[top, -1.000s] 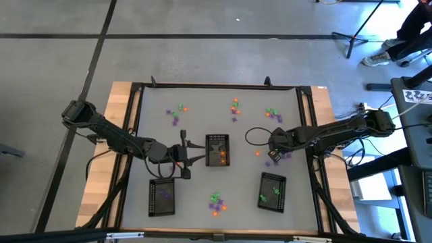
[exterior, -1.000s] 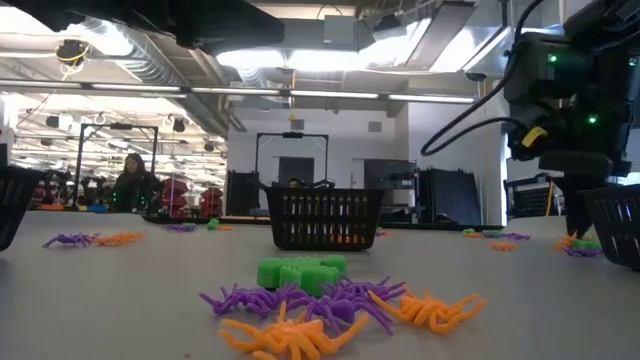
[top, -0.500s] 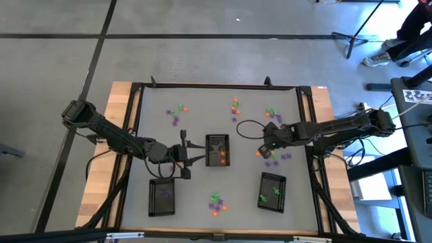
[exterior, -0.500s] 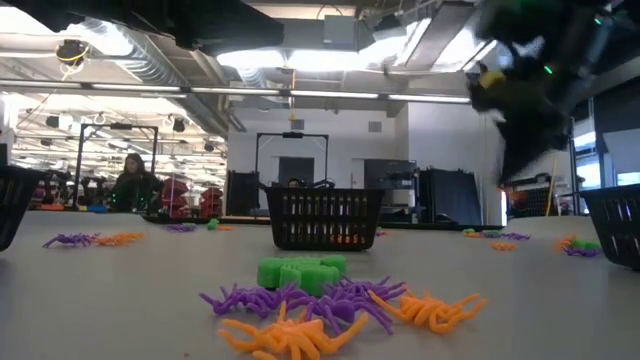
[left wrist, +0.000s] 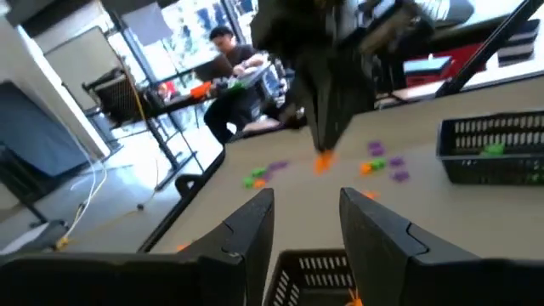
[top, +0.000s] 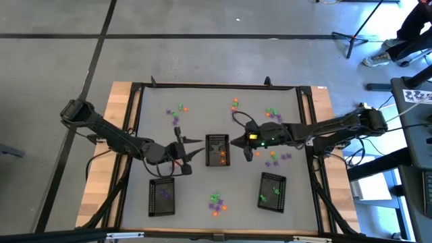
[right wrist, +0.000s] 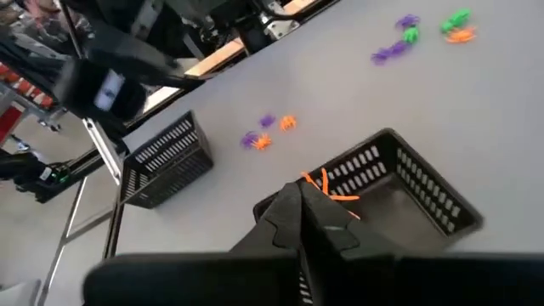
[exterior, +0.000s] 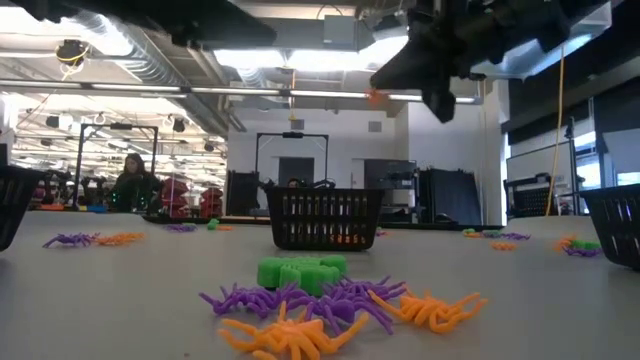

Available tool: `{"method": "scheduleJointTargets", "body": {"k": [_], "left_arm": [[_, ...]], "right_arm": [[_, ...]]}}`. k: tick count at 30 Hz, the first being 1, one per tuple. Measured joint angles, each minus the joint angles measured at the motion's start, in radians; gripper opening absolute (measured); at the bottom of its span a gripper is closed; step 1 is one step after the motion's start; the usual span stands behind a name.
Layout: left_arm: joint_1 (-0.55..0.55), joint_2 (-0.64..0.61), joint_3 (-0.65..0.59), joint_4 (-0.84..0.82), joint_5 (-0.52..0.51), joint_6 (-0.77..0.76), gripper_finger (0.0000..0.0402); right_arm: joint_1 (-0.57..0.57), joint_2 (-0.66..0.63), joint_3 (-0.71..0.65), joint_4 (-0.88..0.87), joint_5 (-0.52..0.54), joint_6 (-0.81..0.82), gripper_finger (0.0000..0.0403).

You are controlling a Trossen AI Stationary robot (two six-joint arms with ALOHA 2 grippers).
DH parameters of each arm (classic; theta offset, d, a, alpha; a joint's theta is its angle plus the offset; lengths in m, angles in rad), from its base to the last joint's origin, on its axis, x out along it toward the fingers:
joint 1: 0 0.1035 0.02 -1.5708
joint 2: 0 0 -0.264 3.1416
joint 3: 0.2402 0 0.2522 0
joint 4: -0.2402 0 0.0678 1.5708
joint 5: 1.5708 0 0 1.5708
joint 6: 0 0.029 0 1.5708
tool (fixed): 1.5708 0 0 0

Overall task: Sort Halloween decoration
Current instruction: Put the orange spider toy into the top black bin, then put the violet spider toy into the bottom left black bin

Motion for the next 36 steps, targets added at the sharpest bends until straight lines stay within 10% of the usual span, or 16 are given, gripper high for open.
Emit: {"method": "scheduleJointTargets", "body": {"k": [10,21,31,36], "left_arm": [[-0.032,-0.244,-0.017,-0.336,0.135,-0.062,0.0099],[0.066,-0.366,-0.192,-0.13,0.163,-0.08,0.0076],[0.091,-0.365,-0.192,-0.116,0.182,-0.072,0.0076],[0.091,-0.365,-0.192,-0.116,0.181,-0.07,0.0076]], "right_arm": [[0.0,0.13,0.0,0.121,-0.015,-0.022,0.0001],[0.0,0.182,0.008,0.201,-0.015,-0.037,0.0006],[0.0,0.2,0.108,0.077,-0.024,-0.129,0.0146],[0.0,0.168,0.227,-0.26,-0.032,-0.16,0.0175]]}}
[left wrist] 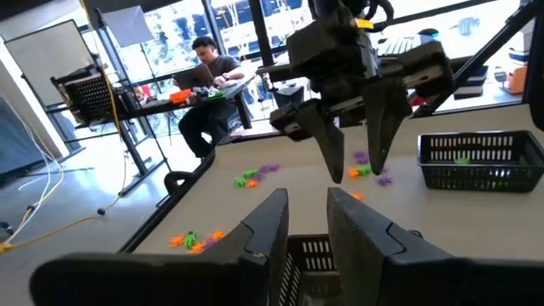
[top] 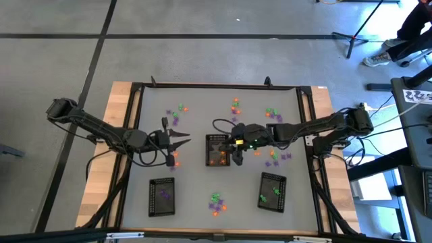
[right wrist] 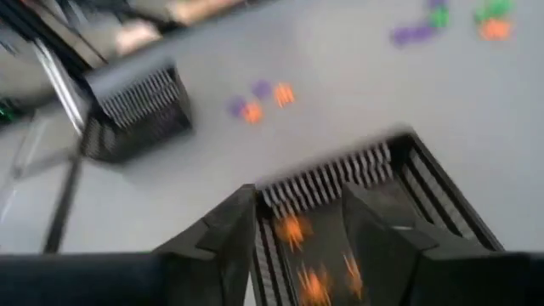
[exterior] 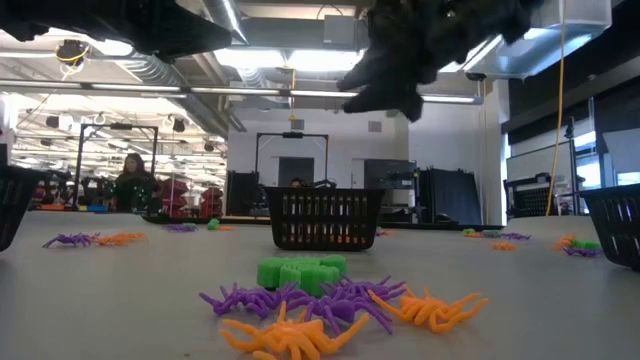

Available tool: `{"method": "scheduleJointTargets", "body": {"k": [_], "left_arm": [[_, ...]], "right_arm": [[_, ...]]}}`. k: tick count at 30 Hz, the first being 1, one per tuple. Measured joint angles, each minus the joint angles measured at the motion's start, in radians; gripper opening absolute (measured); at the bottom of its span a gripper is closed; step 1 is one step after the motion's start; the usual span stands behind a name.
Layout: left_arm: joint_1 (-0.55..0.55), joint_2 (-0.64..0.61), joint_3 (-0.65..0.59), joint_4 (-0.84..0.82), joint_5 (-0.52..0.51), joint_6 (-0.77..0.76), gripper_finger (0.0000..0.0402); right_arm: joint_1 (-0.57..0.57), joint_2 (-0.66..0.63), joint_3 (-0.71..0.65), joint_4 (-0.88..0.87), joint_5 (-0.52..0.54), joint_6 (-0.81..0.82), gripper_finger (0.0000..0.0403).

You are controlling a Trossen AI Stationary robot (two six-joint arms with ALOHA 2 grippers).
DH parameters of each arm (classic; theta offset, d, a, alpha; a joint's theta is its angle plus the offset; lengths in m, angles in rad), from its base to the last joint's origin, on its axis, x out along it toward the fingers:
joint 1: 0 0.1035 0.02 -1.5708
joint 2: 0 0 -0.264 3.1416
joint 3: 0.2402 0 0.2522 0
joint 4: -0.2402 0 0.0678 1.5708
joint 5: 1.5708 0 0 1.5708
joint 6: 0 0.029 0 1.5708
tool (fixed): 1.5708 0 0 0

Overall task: Sort Halloween decoration
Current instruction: Put the violet spider toy into the bottom left black bin

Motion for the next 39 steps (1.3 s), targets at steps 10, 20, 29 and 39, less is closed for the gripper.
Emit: {"method": "scheduleJointTargets", "body": {"k": [10,20,29,39], "left_arm": [[-0.002,0.0,0.0,0.0,0.057,-0.005,0.0076],[-0.002,0.0,0.0,0.001,0.058,-0.086,0.0076],[-0.002,0.0,0.0,0.028,0.054,-0.086,0.0076],[0.0,0.0,0.0,0.037,0.049,-0.079,0.0076]], "right_arm": [[0.132,-0.076,0.083,-0.719,0.201,0.14,0.0149],[0.306,-0.273,-0.095,-0.921,0.342,0.521,0.0147],[0.354,-0.486,-0.332,-0.952,0.214,0.879,0.0147],[0.353,-0.471,-0.423,-0.898,0.139,0.961,0.0147]]}}
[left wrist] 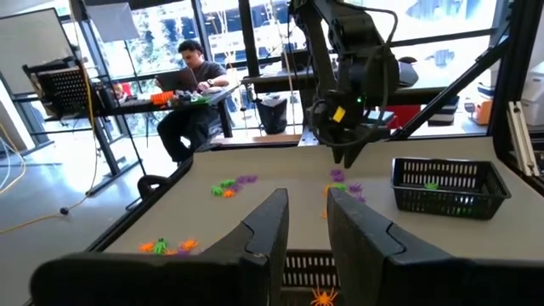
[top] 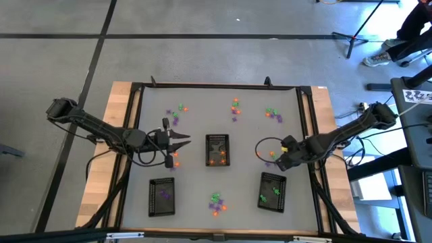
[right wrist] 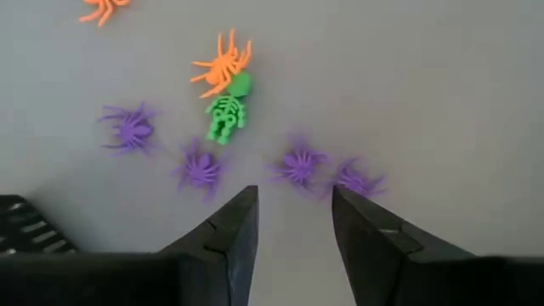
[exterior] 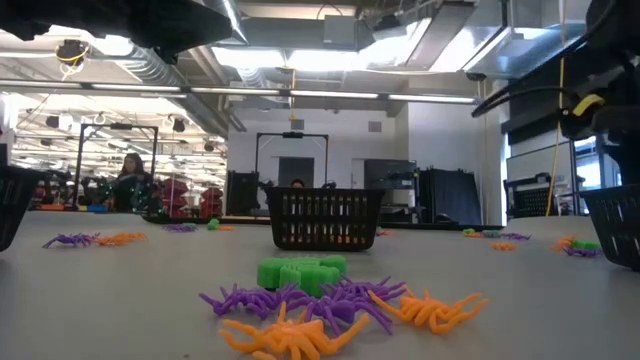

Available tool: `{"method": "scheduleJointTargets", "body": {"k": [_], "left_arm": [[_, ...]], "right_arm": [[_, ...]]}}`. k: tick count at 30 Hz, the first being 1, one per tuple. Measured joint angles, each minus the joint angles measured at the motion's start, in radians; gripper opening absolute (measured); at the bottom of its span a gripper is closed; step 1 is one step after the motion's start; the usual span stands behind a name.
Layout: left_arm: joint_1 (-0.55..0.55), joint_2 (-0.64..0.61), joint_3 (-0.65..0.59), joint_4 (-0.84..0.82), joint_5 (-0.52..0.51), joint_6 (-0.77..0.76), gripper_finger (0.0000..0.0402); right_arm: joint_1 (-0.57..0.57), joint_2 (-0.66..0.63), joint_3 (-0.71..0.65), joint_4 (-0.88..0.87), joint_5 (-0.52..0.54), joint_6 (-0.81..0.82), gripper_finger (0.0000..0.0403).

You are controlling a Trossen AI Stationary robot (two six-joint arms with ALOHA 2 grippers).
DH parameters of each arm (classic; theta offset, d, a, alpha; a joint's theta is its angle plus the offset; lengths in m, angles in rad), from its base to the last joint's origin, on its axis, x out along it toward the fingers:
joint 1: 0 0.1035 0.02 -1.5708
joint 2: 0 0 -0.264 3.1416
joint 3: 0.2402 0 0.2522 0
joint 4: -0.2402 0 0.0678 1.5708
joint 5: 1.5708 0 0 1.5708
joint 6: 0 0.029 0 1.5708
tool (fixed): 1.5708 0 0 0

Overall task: Sort Halloween decoration
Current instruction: Put the violet spider toy into the bottom left black bin

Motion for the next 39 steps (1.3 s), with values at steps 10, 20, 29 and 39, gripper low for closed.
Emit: {"method": "scheduleJointTargets", "body": {"k": [10,20,29,39], "left_arm": [[0.0,0.0,0.0,0.005,-0.001,0.0,0.0076],[0.004,0.0,0.0,0.005,-0.001,0.001,0.0076],[0.019,0.0,0.0,0.005,0.0,0.001,0.0076],[0.019,0.0,0.0,0.005,0.0,0.0,0.0076]], "right_arm": [[0.0,0.144,0.001,0.0,0.004,0.042,0.0147],[0.0,0.285,0.006,0.014,-0.037,0.043,0.0138],[0.0,0.278,0.042,0.023,-0.026,0.015,0.0028],[0.0,0.278,0.129,-0.063,0.063,-0.011,0.0019]]}}
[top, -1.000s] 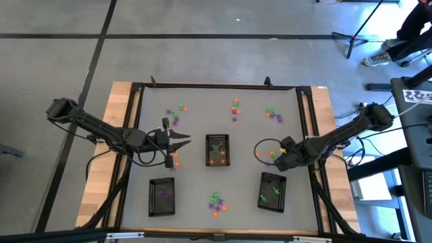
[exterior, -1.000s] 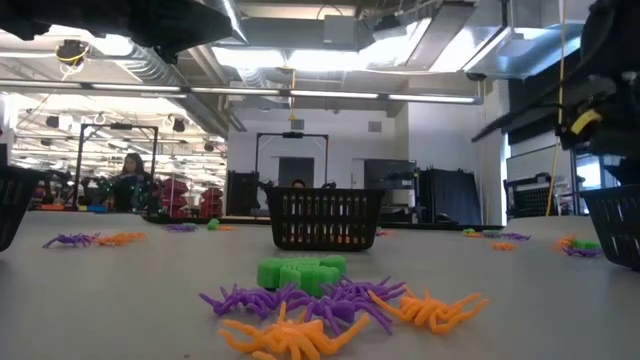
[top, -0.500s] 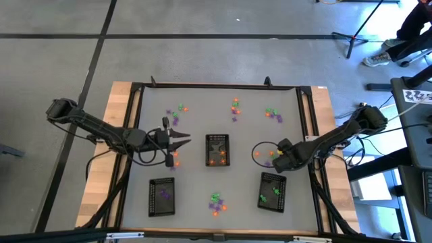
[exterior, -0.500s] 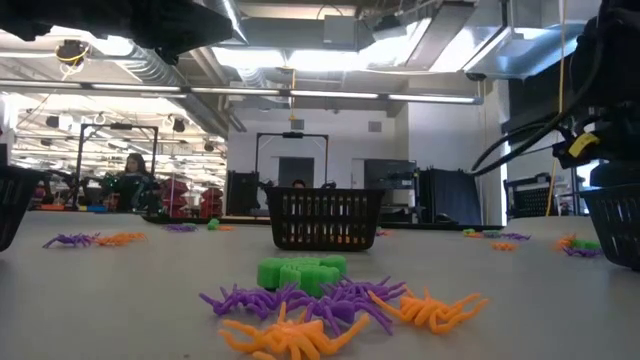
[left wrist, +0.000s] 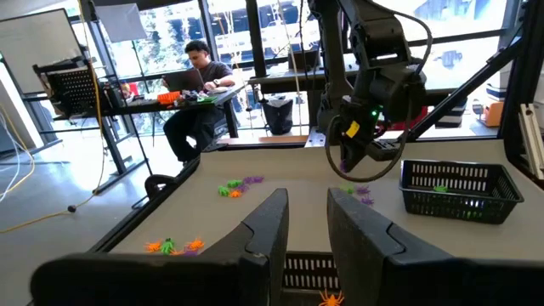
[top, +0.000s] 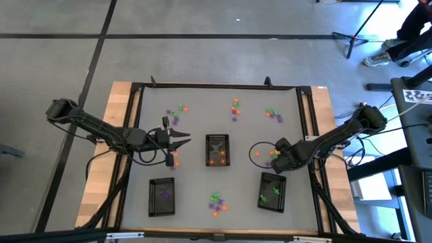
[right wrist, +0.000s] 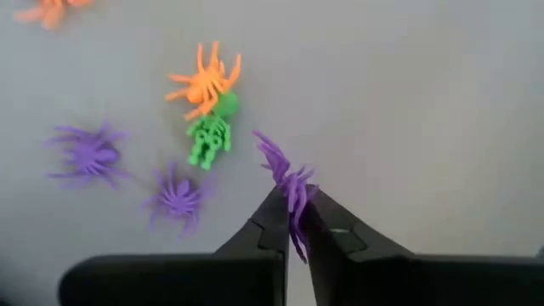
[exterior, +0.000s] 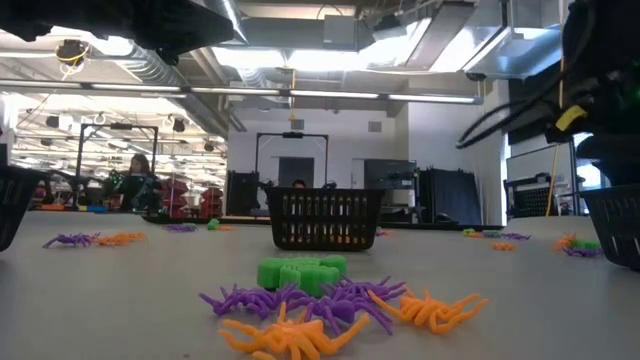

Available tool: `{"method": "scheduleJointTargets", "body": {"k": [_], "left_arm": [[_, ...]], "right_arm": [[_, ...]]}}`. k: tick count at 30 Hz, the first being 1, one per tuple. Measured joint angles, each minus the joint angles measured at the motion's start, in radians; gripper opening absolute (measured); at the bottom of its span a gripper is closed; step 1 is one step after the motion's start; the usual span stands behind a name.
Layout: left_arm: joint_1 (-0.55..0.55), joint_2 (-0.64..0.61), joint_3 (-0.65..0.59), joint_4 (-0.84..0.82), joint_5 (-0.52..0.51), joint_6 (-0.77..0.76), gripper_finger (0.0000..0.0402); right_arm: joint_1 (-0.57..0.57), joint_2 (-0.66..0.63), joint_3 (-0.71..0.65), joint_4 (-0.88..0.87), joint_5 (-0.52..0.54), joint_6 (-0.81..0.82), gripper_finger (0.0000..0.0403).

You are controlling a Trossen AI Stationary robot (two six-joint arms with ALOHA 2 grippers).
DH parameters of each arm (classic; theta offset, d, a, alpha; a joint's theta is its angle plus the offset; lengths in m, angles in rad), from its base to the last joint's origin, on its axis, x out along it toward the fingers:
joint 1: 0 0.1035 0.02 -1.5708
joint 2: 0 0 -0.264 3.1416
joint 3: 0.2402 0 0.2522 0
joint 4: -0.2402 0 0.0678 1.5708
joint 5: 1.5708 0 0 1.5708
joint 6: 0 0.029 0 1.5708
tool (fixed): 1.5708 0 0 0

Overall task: Sort Halloween decoration
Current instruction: Put the violet spider toy into the bottom left black bin

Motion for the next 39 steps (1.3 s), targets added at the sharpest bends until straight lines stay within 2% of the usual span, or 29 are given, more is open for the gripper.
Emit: {"method": "scheduleJointTargets", "body": {"k": [4,9,14,21,26,31,39], "left_arm": [[0.0,0.0,0.0,0.0,0.0,0.0,0.0076],[0.0,0.0,0.0,0.0,0.004,-0.006,0.0076],[0.0,0.0,0.0,0.0,0.023,-0.009,0.0076],[0.0,0.0,0.0,0.0,0.038,-0.031,0.0076],[0.0,0.017,0.0,-0.001,0.149,-0.037,0.0076],[0.0,0.044,0.0,0.002,0.165,-0.041,0.0076],[0.0,0.072,0.0,0.004,0.178,-0.072,0.0076]], "right_arm": [[0.0,0.0,0.059,-0.019,0.054,-0.025,0.0006],[0.0,-0.001,0.142,-0.007,0.116,-0.09,0.0016],[0.0,-0.002,0.208,0.121,0.14,-0.229,0.001],[0.001,-0.001,0.213,0.459,0.095,-0.432,0.0014],[0.0,0.006,0.213,0.616,0.095,-0.516,0.0015],[0.0,0.068,0.213,0.708,0.046,-0.552,0.0016],[0.0,0.247,0.212,0.808,-0.073,-0.552,0.0016]]}}
